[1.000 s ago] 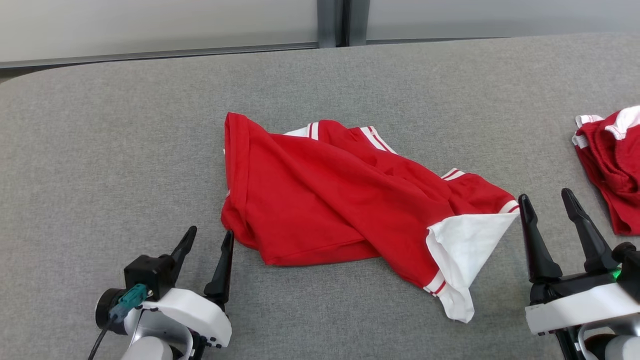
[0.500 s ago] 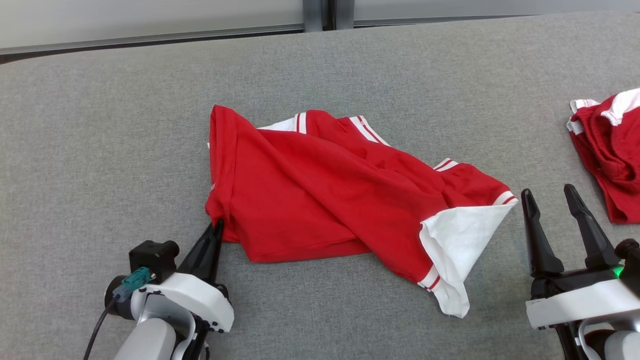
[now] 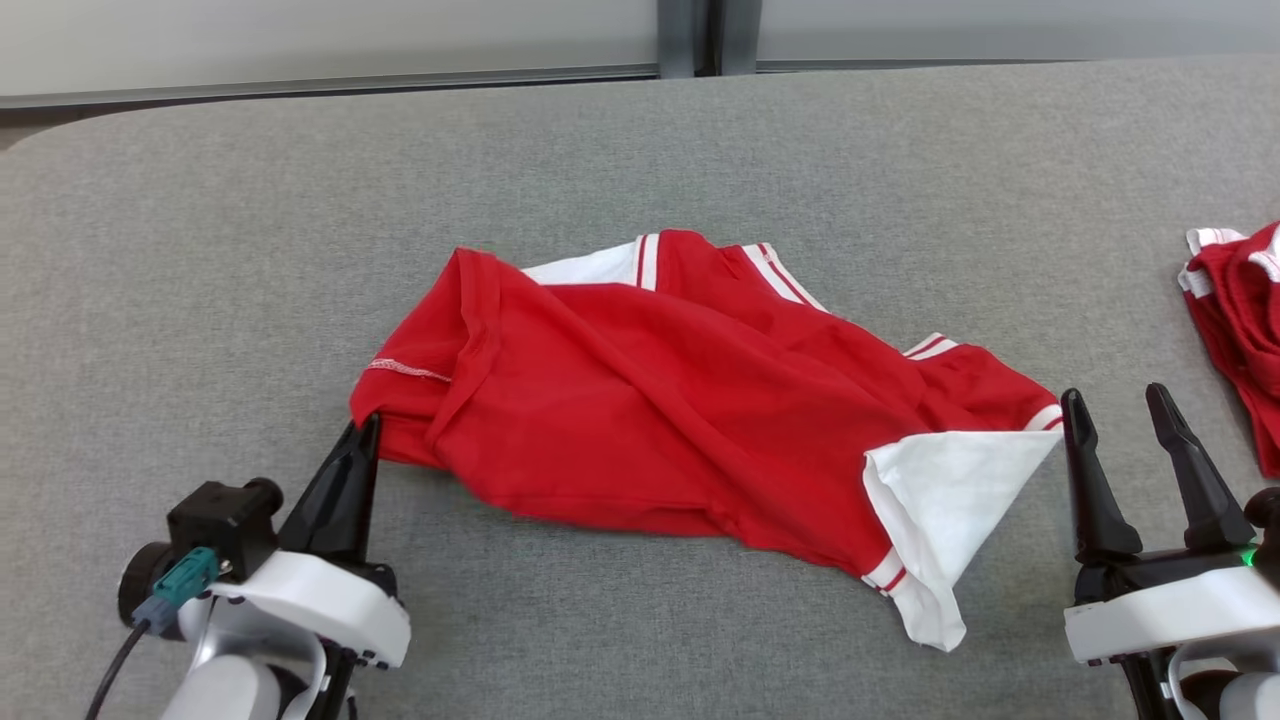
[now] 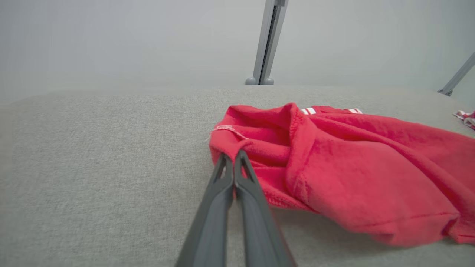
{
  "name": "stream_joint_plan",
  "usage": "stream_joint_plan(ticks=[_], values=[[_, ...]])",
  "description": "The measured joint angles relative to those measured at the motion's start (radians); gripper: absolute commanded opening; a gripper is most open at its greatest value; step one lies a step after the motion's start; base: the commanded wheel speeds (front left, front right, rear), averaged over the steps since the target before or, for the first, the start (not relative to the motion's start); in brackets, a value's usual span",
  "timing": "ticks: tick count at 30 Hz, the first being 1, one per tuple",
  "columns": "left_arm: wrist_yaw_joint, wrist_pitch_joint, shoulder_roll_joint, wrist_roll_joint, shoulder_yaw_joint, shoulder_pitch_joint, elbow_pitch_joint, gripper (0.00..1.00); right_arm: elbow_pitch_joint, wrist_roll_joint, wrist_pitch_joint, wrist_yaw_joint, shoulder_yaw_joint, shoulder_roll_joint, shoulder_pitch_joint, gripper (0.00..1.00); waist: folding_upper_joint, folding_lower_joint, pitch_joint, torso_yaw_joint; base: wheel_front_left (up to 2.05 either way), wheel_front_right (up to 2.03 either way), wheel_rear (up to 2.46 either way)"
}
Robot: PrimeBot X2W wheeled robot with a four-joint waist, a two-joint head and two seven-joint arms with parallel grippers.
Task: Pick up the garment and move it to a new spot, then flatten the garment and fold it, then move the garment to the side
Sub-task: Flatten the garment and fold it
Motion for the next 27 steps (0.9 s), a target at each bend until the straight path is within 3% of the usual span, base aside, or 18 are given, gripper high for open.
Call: stream_joint_plan(ticks=[9, 14, 17, 18, 19, 27], values=[[0.074, 0.123, 0.056, -0.033, 0.049, 0.12, -0.19, 0.0, 0.003, 0.002, 0.003, 0.0, -0.005, 0.011, 0.005, 1.0, 0.0, 0.0, -0.013, 0.024, 0.0, 0.0, 0.0], [0.08, 0.143, 0.031, -0.082, 0.058, 0.13, -0.128, 0.0, 0.003, 0.003, 0.004, 0.0, 0.004, 0.017, -0.005, 1.0, 0.0, 0.0, -0.001, 0.015, 0.0, 0.0, 0.0], [0.06, 0.118, 0.007, -0.117, 0.064, 0.117, -0.032, 0.0, 0.006, 0.009, 0.003, 0.0, 0.008, 0.021, -0.015, 1.0, 0.0, 0.0, 0.007, 0.004, 0.0, 0.0, 0.0], [0.054, 0.104, -0.003, -0.126, 0.067, 0.108, -0.003, 0.3, 0.007, 0.009, 0.003, 0.0, 0.007, 0.021, -0.016, 1.0, 0.0, 0.0, 0.01, 0.0, 0.0, 0.0, 0.0], [0.054, 0.09, -0.011, -0.129, 0.07, 0.098, 0.024, 1.0, 0.008, 0.009, 0.002, 0.0, 0.007, 0.021, -0.017, 1.0, 0.0, 0.0, 0.011, -0.003, 0.0, 0.0, 0.0], [0.059, -0.114, -0.04, -0.09, 0.103, 0.046, 0.087, 1.0, -0.013, 0.002, -0.003, 0.0, -0.011, 0.017, -0.018, 1.0, 0.0, 0.0, 0.008, -0.007, 0.0, 0.0, 0.0]])
